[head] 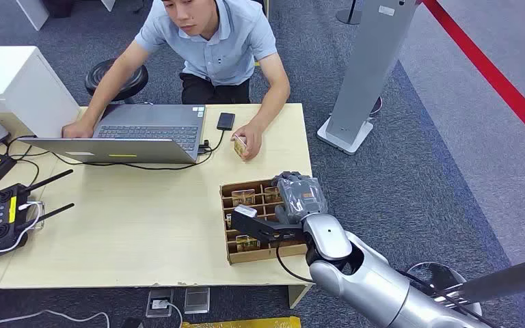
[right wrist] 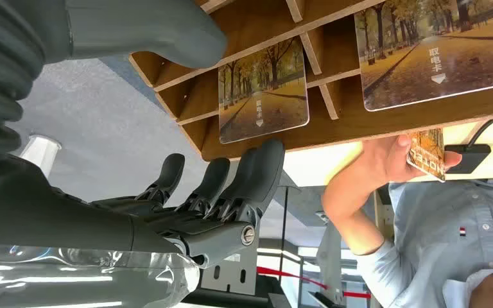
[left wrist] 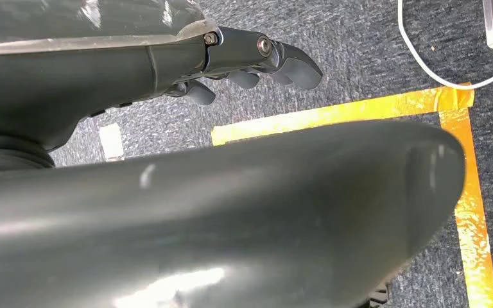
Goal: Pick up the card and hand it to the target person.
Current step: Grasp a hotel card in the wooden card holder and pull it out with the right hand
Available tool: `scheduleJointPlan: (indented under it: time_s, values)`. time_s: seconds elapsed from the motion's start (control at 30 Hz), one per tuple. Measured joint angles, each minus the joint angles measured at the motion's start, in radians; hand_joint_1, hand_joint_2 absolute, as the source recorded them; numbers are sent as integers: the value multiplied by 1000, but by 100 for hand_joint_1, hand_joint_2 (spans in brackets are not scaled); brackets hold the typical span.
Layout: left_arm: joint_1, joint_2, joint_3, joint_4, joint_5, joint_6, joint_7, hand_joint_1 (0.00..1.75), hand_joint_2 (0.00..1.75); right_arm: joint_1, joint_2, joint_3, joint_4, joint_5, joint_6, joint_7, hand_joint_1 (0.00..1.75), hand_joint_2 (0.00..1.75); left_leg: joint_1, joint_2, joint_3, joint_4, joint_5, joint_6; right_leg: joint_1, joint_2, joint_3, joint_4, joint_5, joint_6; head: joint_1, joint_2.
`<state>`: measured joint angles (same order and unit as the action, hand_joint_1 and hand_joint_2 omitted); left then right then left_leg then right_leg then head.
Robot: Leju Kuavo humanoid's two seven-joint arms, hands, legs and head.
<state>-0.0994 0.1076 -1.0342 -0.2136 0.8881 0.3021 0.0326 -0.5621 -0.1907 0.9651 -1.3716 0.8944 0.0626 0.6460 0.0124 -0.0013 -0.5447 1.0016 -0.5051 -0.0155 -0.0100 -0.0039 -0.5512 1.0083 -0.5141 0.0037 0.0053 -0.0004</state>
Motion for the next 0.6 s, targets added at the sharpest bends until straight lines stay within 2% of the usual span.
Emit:
scheduleJointPlan:
  time_s: [0.2, 0.37, 0.6]
  values:
    - [0, 1, 0, 0, 0, 0, 0, 0, 0, 2, 0, 0, 2, -1, 0, -2, 77, 175, 0, 0, 0, 0, 0, 0, 0, 0, 0, 0, 0, 0, 0, 0]
    - [0, 2, 0, 0, 0, 0, 0, 0, 0, 2, 0, 0, 3, -3, 0, -4, 87, 175, 0, 0, 0, 0, 0, 0, 0, 0, 0, 0, 0, 0, 0, 0]
    - [0, 3, 0, 0, 0, 0, 0, 0, 0, 1, 1, 0, 3, -3, 0, -6, 89, 175, 0, 0, 0, 0, 0, 0, 0, 0, 0, 0, 0, 0, 0, 0]
